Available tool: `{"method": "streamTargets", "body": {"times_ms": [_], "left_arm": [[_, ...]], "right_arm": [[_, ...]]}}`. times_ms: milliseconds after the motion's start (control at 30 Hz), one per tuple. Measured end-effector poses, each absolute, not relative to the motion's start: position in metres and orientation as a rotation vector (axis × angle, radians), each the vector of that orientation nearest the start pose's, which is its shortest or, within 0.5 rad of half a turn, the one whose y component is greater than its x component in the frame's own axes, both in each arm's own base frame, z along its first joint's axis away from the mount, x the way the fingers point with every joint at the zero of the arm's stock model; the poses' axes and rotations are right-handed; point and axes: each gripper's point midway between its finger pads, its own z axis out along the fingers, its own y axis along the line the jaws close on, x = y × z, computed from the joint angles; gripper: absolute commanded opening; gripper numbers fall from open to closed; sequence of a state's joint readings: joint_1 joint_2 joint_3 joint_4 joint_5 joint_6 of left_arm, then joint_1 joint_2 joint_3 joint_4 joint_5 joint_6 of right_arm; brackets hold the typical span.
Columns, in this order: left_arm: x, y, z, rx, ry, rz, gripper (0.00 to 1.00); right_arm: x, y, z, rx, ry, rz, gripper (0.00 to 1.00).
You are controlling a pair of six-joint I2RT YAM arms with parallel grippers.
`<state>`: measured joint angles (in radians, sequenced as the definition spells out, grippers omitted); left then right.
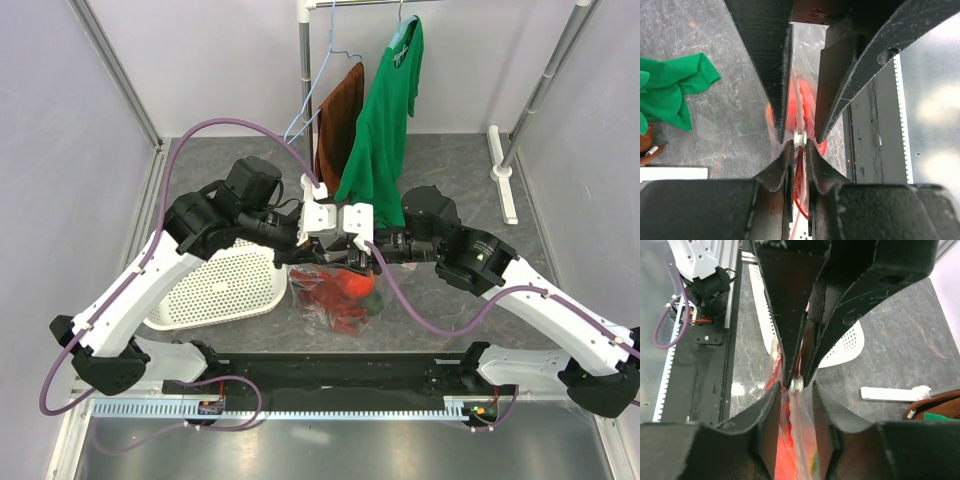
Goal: Place the food in the zip-top bag and seal the zipper
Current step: Zip the zipper food storage bag at the center of the board.
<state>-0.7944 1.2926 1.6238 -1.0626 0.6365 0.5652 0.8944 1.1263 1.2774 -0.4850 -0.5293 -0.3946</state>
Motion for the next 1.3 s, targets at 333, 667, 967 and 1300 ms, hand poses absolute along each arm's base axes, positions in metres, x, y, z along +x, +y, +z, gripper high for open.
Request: {"method": "streamTargets", "body": {"times_ms": [333, 667, 967, 1300], "left_arm": [[0.15, -0.275, 0.325, 1.665, 1.533, -0.844, 0.02], [0.153, -0.272, 0.326, 1.647, 1.522, -0.792, 0.02], [0.152, -0.239, 0.334, 1.57, 1.535, -0.679, 0.02], [0.159, -0.208, 0.336, 1.47, 1.581, -0.614, 0.02]], "right_arm": [[0.167, 0.312, 0.328, -1.448, 1.329, 0.752, 0.15], [0.165, 0.307, 0.32, -1.481, 1.333, 0.714, 0.0], [0.162, 0.295, 0.321, -1.507, 1.299, 0.657, 0.0], [0.162, 0.291, 0.318, -1.519, 1.289, 0.63, 0.0]]}}
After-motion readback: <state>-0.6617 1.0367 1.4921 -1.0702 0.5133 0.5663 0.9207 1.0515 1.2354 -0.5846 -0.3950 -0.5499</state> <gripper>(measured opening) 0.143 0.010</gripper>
